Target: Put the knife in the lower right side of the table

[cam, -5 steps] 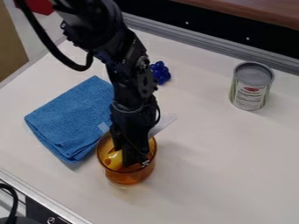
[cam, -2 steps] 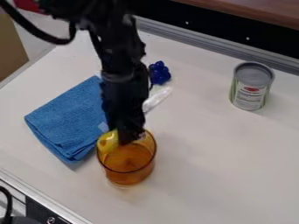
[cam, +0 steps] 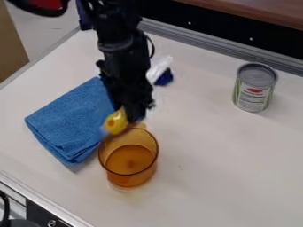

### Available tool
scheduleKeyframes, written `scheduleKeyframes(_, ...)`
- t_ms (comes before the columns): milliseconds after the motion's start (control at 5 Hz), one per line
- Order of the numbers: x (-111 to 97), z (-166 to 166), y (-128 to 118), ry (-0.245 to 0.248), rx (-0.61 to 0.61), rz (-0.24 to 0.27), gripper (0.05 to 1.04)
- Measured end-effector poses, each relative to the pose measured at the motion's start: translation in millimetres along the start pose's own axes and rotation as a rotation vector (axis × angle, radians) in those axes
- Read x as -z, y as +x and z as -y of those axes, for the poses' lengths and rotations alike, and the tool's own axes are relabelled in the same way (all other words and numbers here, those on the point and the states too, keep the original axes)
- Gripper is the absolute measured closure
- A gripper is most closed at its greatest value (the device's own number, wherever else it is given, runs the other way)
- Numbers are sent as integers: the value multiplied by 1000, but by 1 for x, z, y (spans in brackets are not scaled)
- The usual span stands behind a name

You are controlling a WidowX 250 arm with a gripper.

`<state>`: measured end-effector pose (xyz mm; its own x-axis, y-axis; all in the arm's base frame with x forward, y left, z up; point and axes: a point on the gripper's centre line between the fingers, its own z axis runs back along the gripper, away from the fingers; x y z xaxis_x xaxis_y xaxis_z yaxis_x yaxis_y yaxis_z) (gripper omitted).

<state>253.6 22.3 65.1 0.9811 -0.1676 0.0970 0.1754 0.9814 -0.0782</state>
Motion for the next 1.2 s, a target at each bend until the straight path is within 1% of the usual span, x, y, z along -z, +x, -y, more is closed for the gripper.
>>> scheduleKeyframes(200, 0, 2, 30, -74, -250, -2, 735)
scheduleKeyframes(400, 2, 3, 61, -110, -402, -67, 735)
scheduleKeyframes(600, 12, 15, 71, -98, -438, -63, 735)
scheduleKeyframes(800, 23, 38, 71, -97, -434, -105, 735)
scheduleKeyframes(1000, 32, 57, 59, -110, -393, -155, 735)
scheduleKeyframes(1200, 43, 82, 40, -99, -408, -197, 735)
